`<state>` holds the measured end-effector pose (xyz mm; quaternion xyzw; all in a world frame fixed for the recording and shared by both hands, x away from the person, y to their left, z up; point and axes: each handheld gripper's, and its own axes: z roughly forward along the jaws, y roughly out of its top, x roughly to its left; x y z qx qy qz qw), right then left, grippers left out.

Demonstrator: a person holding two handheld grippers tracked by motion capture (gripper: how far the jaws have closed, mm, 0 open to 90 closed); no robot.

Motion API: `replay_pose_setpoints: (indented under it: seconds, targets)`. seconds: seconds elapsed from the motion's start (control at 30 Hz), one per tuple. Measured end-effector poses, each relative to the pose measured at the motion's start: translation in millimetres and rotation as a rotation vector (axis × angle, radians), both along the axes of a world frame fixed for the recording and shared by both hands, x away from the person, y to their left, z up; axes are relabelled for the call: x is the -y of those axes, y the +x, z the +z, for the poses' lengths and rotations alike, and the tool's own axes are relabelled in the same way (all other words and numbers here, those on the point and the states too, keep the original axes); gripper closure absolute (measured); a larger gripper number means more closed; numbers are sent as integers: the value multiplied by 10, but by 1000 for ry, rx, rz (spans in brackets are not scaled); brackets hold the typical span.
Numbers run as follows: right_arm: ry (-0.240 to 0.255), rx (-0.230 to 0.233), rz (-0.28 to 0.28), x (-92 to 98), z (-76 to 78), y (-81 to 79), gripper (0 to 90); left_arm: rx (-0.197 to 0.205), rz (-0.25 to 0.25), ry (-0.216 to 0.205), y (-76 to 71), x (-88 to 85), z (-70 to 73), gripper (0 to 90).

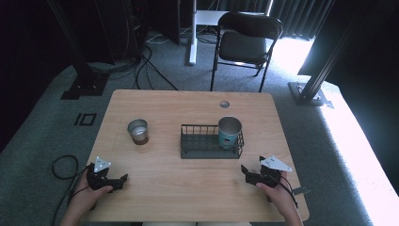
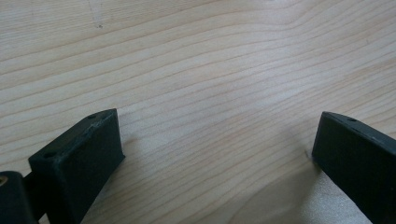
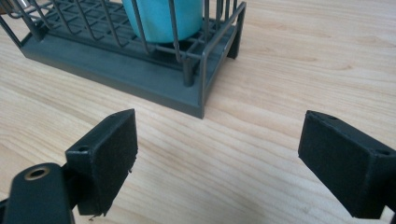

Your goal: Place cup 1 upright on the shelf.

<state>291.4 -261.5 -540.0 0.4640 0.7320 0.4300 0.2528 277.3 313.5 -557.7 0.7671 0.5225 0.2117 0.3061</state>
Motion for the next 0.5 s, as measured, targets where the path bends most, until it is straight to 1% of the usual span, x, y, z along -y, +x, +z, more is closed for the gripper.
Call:
replay_pose_setpoints:
  seconds: [0.3, 0.4, 0.47, 0.5]
  targets:
    - [-30, -33, 22, 82, -72, -52, 116, 0, 0, 0, 0, 0, 0, 23]
    - [-59, -46, 35, 111, -79, -64, 116, 0, 0, 0, 0, 0, 0, 23]
    - [-58, -62, 33, 129, -87, -70, 116, 0, 0, 0, 0, 0, 0, 23]
    - [-58, -62, 33, 129, -87, -70, 116, 0, 0, 0, 0, 0, 0, 23]
